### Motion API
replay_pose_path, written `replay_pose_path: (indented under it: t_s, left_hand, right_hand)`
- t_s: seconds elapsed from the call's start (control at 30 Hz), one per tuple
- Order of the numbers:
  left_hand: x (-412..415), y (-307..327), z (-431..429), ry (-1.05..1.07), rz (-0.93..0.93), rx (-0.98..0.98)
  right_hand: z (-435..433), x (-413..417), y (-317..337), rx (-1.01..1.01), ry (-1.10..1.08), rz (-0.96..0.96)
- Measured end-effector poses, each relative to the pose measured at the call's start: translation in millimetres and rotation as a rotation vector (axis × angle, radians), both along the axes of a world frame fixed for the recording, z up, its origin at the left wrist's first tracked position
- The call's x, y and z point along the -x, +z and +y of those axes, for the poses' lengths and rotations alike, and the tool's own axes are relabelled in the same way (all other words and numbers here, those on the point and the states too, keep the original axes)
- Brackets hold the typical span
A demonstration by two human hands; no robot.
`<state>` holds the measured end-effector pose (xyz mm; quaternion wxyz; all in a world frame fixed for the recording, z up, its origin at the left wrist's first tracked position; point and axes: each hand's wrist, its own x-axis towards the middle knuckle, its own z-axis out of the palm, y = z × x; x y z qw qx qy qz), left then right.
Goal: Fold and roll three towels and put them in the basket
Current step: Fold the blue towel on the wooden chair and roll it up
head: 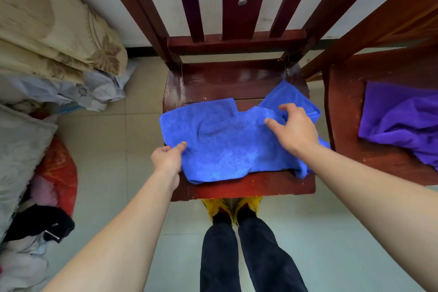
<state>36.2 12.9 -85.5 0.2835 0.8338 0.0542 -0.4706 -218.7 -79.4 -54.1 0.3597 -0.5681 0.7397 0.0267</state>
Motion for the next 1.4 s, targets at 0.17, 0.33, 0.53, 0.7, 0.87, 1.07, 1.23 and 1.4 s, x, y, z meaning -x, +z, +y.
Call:
replay_pose_path:
  t_s: [0.17, 0.33, 0.53, 0.7, 0.87, 1.07, 1.23, 1.4]
  left_hand:
    - [1, 2, 14, -0.039, -0.010, -0.075]
    - [3, 19, 48, -0.628, -0.264, -0.359]
    - [39, 18, -18, -1.150, -0.598, 0.181]
    - [63, -3, -61, -1.431, -0.497, -0.028]
    - [51, 6, -44, -1.200, -0.448, 0.017]
    - [-14, 28, -56, -0.565, -0.531, -0.069]
    - [-44, 23, -64, -0.436, -0.528, -0.113]
    - [-34, 18, -69, -0.814, -0.725, -0.169]
  right_hand:
    - [7, -16, 0, 0.047, 0.078, -0.025]
    - [66, 22, 12, 0.119, 0.325, -0.021]
    - [85, 42, 5, 0.060, 0.410, -0.053]
    - [72, 47, 2, -0.273, 0.237, 0.039]
    - [55, 71, 13, -0.461, 0.389, 0.218]
    - [0, 63, 40, 0.011, 0.154, -0.083]
    - [-79, 25, 37, 0.249, -0.019, -0.344]
    - [-75, 19, 15, -0.109, 0.234, -0.093]
